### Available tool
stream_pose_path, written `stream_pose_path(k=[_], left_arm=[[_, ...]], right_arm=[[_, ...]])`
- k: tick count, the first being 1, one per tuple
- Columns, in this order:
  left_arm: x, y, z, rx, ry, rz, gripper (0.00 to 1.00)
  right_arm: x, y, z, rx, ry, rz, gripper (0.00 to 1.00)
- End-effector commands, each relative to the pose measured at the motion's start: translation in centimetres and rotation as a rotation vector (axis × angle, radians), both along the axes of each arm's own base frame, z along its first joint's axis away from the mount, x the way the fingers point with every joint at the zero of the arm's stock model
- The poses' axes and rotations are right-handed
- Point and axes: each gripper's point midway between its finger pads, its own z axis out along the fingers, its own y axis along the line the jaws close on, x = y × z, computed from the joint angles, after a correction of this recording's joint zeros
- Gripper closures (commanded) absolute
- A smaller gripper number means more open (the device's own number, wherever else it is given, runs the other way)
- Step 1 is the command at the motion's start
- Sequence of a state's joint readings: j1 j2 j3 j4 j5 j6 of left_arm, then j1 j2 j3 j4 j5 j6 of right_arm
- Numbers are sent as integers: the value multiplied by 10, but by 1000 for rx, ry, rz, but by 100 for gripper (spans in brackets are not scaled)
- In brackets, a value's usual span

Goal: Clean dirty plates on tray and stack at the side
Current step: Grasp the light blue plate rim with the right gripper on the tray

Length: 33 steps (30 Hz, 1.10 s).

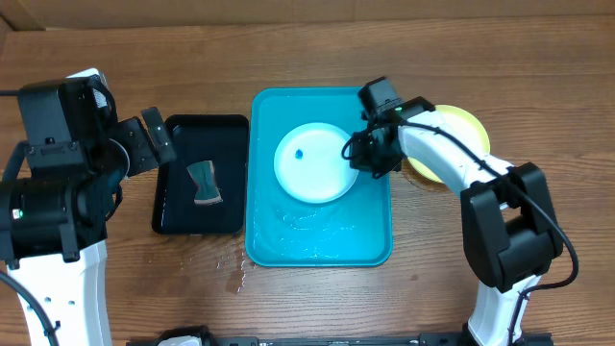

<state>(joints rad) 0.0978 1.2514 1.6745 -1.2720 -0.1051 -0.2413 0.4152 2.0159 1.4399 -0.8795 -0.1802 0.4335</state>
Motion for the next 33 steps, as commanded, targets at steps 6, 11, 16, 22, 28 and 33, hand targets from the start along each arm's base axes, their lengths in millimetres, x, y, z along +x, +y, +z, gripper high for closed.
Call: stream_pose_path(k=[6, 11, 16, 22, 28, 33], left_arm=[[8, -2, -23, -19, 92, -3, 0], [15, -4, -41, -35, 163, -14, 0], [15, -5, -48, -41, 194, -16, 0], [15, -8, -48, -58, 194, -28, 0], [14, -11, -49, -70, 199, -35, 0], [14, -11, -49, -70, 199, -35, 0]], right_arm=[[-13, 6, 14, -2, 33, -22, 96], [-21, 4, 13, -17, 67, -27, 96], [-26, 0, 10, -35, 85, -35, 84], [-17, -2, 4, -45, 45, -75, 65], [-11, -1, 3, -37, 32, -126, 64], [-13, -2, 2, -41, 40, -126, 67]])
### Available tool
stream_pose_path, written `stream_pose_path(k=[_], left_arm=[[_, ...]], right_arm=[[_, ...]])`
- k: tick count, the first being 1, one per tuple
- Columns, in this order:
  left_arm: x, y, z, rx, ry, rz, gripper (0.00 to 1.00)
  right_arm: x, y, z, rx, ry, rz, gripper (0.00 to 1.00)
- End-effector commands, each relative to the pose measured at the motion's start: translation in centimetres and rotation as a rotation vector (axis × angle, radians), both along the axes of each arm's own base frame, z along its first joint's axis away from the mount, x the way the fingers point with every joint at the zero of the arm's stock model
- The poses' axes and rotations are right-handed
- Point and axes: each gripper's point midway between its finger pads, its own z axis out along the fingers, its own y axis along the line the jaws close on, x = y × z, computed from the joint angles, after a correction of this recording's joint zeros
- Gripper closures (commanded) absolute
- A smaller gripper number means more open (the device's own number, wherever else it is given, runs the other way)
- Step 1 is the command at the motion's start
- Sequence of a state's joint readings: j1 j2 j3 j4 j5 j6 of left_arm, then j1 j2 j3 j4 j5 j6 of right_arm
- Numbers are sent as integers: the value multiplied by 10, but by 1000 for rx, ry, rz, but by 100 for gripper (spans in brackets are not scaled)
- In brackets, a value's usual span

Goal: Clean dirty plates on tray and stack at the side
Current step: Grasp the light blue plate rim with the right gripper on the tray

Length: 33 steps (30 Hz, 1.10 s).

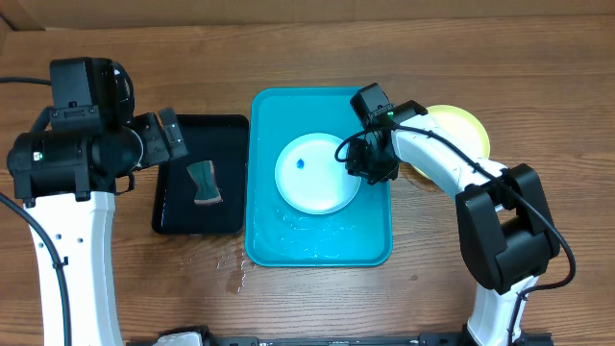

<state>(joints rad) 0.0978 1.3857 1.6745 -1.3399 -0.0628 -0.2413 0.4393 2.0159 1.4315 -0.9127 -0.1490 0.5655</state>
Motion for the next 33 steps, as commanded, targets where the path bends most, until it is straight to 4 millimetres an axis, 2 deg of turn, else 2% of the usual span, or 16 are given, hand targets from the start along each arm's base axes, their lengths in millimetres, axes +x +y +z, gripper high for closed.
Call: stream_pose_path(k=[1, 10, 13, 18, 20, 24, 28, 33], left_arm=[[0, -5, -1, -16, 1, -9, 0], [-2, -5, -5, -18, 17, -9, 1], [-6, -5, -9, -21, 40, -9, 8], [-14, -9, -23, -43, 92, -15, 29], [-15, -10, -33, -52, 114, -10, 32], [-20, -10, -60, -70, 172, 19, 29], [-26, -13, -90, -92, 230, 24, 28], [-23, -25, -121, -157, 241, -2, 34]], right_arm=[[-1, -1, 6, -5, -15, -16, 68], [-10, -1, 5, -19, 13, -6, 70], [-14, 2, 4, -24, 21, 8, 77], [-20, 13, 4, -27, 16, 41, 89], [-21, 15, 4, -48, 4, 52, 88], [-20, 13, 3, -110, -30, 70, 75], [-21, 16, 3, -119, -40, 82, 75], [-16, 20, 3, -105, -64, 81, 75]])
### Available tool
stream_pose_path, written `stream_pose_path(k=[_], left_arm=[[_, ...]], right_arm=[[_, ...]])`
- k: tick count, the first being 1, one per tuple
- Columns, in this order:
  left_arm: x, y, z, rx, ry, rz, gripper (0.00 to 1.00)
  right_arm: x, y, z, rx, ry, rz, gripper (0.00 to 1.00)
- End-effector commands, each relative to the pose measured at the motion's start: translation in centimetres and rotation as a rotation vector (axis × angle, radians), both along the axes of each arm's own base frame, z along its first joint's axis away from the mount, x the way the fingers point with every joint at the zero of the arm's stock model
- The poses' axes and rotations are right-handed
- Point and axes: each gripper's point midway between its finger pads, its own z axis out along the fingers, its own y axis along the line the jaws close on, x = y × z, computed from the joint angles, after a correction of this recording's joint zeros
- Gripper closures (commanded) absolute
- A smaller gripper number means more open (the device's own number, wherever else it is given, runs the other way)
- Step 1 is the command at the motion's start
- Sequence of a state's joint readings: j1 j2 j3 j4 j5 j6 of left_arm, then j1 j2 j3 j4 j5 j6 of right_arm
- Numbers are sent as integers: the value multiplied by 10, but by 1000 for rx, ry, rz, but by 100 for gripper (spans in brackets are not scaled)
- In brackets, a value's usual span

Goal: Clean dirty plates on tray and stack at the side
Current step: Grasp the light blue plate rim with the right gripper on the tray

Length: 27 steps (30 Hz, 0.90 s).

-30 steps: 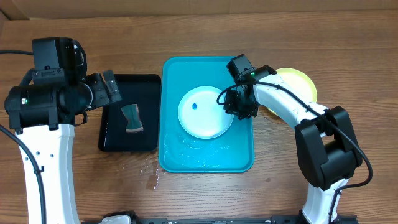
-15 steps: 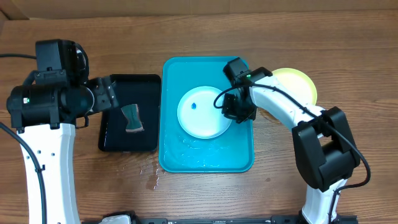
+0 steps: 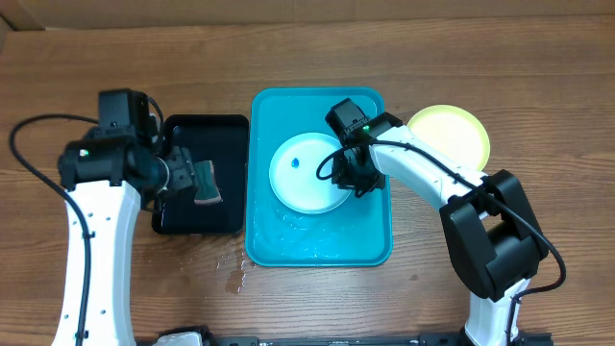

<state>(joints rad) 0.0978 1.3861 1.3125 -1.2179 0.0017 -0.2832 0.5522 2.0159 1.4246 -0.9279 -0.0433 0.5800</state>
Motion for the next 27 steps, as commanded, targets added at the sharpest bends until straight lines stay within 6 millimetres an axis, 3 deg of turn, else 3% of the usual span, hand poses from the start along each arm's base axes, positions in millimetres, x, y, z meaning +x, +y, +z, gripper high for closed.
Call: stream_pose_path(k=[1, 12, 18, 27], left_arm=[[-1, -12, -15, -62, 9, -10, 35], [8, -10, -37, -64, 14, 17, 38], [12, -10, -65, -72, 107, 19, 40], [10, -21, -105, -143, 247, 8, 60]], right_arm=[[5, 0, 8, 0, -39, -3, 75], [4, 0, 8, -1, -39, 4, 74], [8, -3, 8, -21, -59, 1, 74], [9, -4, 5, -26, -59, 1, 74]])
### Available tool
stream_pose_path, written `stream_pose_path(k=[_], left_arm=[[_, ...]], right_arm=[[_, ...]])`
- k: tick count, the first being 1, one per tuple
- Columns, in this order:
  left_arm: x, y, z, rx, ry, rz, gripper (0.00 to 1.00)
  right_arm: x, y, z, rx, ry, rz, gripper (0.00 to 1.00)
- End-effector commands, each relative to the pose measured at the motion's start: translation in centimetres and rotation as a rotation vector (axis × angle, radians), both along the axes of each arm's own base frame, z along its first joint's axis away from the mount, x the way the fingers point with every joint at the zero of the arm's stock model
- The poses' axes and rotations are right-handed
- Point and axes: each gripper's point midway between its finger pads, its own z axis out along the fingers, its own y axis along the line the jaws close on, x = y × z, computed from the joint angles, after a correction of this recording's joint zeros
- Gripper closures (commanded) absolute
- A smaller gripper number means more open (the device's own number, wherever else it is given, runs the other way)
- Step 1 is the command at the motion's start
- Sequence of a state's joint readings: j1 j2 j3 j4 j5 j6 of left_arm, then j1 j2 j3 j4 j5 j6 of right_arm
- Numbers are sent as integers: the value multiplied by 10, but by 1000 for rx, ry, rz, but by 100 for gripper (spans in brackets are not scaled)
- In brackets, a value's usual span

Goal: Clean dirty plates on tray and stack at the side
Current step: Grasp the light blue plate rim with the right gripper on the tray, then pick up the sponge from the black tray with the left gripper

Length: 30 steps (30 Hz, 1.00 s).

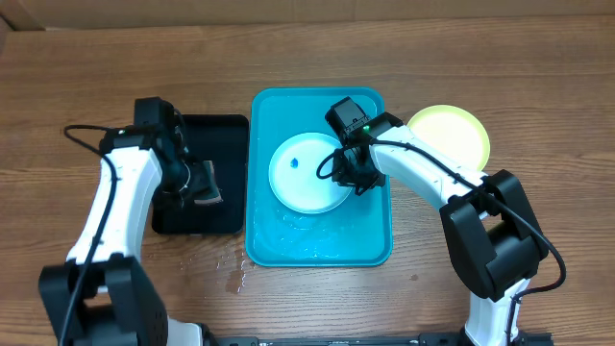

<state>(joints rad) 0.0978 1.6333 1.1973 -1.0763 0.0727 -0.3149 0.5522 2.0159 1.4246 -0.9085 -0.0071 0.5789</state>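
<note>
A white plate [303,175] with a small blue spot [295,163] lies in the blue tray [322,240]. My right gripper [348,173] is at the plate's right rim and looks shut on it. A grey-green sponge [207,185] lies in the black tray [207,130] on the left. My left gripper [188,183] is low over the sponge's left side. The wrist hides its fingers, so its state does not show. A yellow-green plate [456,135] lies on the table right of the blue tray.
Water glistens on the blue tray's floor near its front. A few wet spots mark the wooden table [235,279] in front of the trays. Both arm bases stand at the near corners.
My left arm has swung in over the black tray, and its gripper is now down at the sponge. The right gripper and the white plate have stayed where they were.
At first my left gripper hung left of the black tray, and my right gripper held the white plate's right rim near the tray's back. The plate then sat lower and further left with the right gripper. The left gripper came closer each time and now sits at the sponge.
</note>
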Motion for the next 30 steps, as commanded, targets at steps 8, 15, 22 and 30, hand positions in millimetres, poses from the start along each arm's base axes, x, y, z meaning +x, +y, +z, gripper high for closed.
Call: stream_pose_path(k=[8, 15, 22, 30], left_arm=[[7, 3, -20, 22, 29, 3, 55], [22, 9, -25, 54, -17, 4, 61], [33, 14, -54, 75, 5, -4, 62], [38, 0, -84, -8, 35, -61, 75]], right_arm=[[-5, -5, -7, -21, 1, 4, 73], [-5, -5, -9, -17, -2, 4, 73], [-3, -3, -9, -10, -11, 4, 73], [1, -1, -8, -1, -26, 4, 72]])
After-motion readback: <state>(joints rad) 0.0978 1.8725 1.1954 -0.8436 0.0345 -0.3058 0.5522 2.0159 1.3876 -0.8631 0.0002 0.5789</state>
